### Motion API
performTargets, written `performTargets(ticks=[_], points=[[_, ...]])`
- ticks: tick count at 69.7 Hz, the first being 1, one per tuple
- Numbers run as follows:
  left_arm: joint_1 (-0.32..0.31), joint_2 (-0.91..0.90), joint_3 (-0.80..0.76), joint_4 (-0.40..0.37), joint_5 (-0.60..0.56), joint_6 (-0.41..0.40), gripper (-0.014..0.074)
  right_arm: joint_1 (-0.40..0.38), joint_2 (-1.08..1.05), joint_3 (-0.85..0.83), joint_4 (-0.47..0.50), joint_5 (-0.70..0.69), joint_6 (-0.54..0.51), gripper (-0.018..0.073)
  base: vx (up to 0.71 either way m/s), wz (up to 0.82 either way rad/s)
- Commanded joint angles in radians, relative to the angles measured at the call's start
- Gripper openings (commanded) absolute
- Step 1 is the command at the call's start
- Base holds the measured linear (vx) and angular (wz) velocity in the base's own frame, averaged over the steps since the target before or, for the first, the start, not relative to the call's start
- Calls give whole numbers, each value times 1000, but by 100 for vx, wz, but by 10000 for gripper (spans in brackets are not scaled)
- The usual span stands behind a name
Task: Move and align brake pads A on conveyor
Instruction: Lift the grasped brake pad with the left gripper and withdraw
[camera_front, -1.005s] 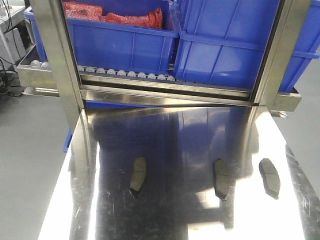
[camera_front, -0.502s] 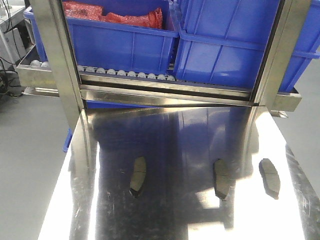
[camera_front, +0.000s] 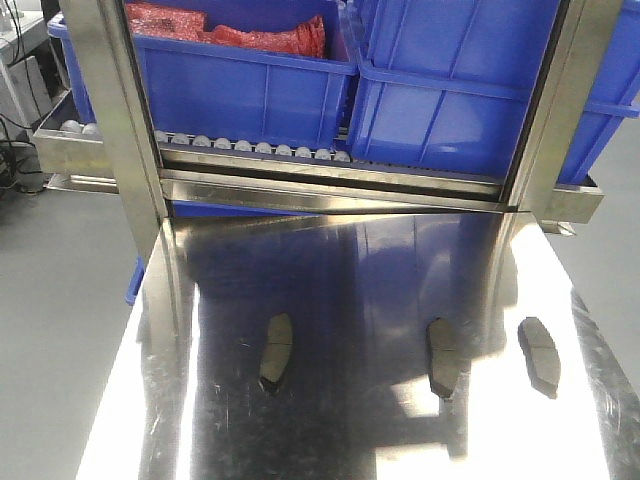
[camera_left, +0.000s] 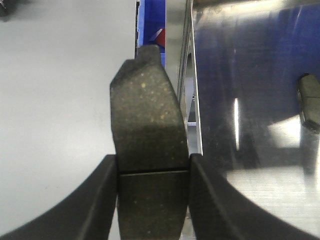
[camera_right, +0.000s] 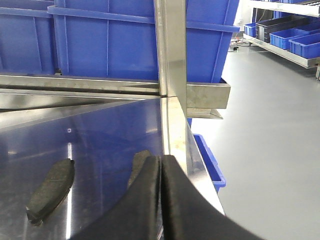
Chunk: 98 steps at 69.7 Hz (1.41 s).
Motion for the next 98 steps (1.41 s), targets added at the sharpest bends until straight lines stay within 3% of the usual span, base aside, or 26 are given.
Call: performTargets(ticks=[1, 33, 47, 53, 70, 98], points=[[-1, 2, -25, 37, -53, -8, -6, -4, -13, 12, -5, -71, -5, -11, 0, 0], [-1, 2, -25, 37, -53, -8, -6, -4, -13, 12, -5, -106, -6, -11, 0, 0], [-1, 2, -25, 37, -53, -8, -6, -4, -13, 2, 24, -387, 124, -11, 0, 0], [-1, 2, -25, 37, -53, -8, -6, -4, -13, -44, 25, -416, 161, -11, 0, 0], [-1, 2, -25, 37, -53, -8, -6, -4, 14, -296, -5, -146, 169, -11, 0, 0], [-1, 2, -25, 37, -53, -8, -6, -4, 419, -774, -20, 279, 162, 30, 0, 0]])
